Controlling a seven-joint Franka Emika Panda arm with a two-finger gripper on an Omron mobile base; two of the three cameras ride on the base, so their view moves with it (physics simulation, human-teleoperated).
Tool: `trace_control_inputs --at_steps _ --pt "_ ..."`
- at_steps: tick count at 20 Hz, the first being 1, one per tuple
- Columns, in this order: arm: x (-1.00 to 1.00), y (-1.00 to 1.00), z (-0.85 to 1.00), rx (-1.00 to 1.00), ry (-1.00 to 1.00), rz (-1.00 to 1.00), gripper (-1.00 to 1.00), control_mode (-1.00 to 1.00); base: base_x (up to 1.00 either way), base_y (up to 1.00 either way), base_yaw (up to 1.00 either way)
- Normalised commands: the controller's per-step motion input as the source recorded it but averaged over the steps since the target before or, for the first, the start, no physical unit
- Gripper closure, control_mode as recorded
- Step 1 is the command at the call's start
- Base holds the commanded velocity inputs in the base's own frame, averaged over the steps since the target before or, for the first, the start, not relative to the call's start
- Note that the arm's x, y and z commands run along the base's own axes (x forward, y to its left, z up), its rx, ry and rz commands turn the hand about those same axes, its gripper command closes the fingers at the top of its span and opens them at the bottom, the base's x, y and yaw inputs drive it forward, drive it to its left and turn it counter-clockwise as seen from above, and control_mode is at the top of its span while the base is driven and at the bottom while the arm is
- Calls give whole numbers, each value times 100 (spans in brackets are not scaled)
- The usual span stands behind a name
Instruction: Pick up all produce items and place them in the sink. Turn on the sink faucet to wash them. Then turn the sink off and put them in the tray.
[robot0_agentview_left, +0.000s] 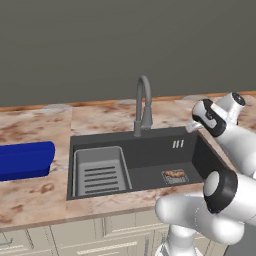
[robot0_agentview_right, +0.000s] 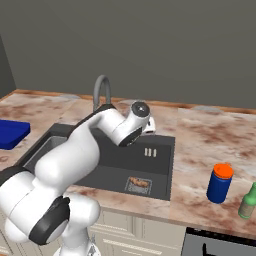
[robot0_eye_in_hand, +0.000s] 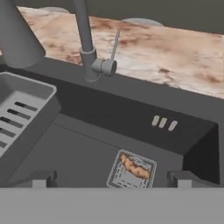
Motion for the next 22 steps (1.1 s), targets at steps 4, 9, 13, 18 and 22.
trace_control_inputs --at_steps 4,9,13,18,22 --pt "-4 0 -37 -7 12 0 -100 -100 0 0 0" --pt "-3 0 -39 -7 11 0 -100 -100 0 0 0" --pt "0 0 -44 -6 12 0 -100 -100 0 0 0" --pt "0 0 -39 -2 13 0 -100 -100 0 0 0" --pt "0 0 -32 0 11 0 -100 -100 0 0 0"
